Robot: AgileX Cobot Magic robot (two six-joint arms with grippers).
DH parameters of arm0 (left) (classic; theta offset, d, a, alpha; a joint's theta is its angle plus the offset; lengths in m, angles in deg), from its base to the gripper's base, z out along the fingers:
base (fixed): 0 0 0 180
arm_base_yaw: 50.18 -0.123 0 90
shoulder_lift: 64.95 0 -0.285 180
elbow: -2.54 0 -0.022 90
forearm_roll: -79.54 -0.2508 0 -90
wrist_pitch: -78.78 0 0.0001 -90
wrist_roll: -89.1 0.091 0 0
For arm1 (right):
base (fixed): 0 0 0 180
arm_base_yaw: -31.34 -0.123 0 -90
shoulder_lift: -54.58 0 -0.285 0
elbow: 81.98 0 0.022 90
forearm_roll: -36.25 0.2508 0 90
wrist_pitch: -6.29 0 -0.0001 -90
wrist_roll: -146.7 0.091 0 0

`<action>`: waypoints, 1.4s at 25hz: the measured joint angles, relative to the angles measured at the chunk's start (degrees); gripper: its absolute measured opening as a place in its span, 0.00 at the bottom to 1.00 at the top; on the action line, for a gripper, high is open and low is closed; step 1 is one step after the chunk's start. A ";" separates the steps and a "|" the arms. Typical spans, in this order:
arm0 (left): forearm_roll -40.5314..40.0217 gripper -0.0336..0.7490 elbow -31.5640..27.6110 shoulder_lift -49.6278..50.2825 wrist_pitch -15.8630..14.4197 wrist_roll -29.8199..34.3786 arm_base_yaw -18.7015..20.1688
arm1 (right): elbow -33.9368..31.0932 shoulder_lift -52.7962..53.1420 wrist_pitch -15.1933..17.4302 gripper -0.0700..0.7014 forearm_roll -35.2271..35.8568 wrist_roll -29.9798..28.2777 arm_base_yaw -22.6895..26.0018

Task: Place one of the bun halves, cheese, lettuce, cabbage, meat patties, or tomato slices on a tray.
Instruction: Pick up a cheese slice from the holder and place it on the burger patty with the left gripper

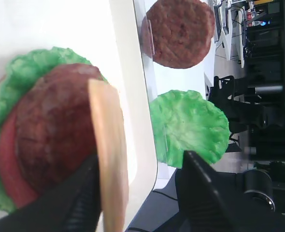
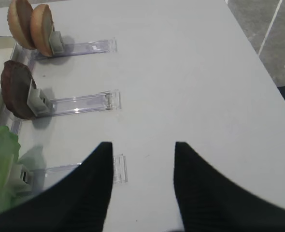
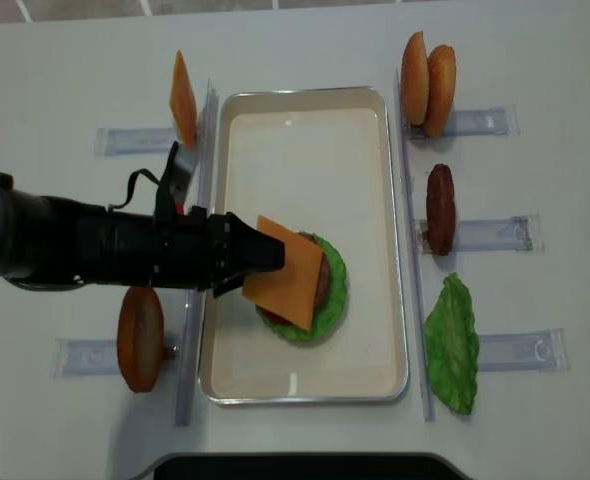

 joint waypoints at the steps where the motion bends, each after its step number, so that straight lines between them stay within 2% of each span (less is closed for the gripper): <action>1: 0.00 0.57 0.00 0.00 0.00 -0.23 0.00 | 0.00 0.00 0.00 0.47 0.00 0.00 0.00; 7: -1.24 0.62 2.10 0.00 0.00 -4.98 0.00 | 0.00 0.00 0.00 0.47 0.00 0.00 0.00; 12: -9.09 0.62 7.19 0.00 0.11 -14.70 0.00 | 0.00 0.00 0.00 0.47 0.00 0.00 0.00; 15: -13.70 0.62 8.87 0.00 1.31 -20.38 0.00 | 0.00 0.00 0.00 0.47 0.00 0.00 0.00; 24: -20.16 0.62 9.70 0.00 1.96 -28.44 0.00 | 0.00 0.00 0.00 0.47 0.00 0.00 0.00; 29: -27.09 0.62 13.53 0.00 1.96 -35.25 0.00 | 0.00 0.00 0.00 0.47 0.00 0.00 0.00; 35: -31.64 0.62 17.97 0.00 1.91 -41.26 0.20 | 0.00 0.00 0.00 0.47 0.00 0.00 0.00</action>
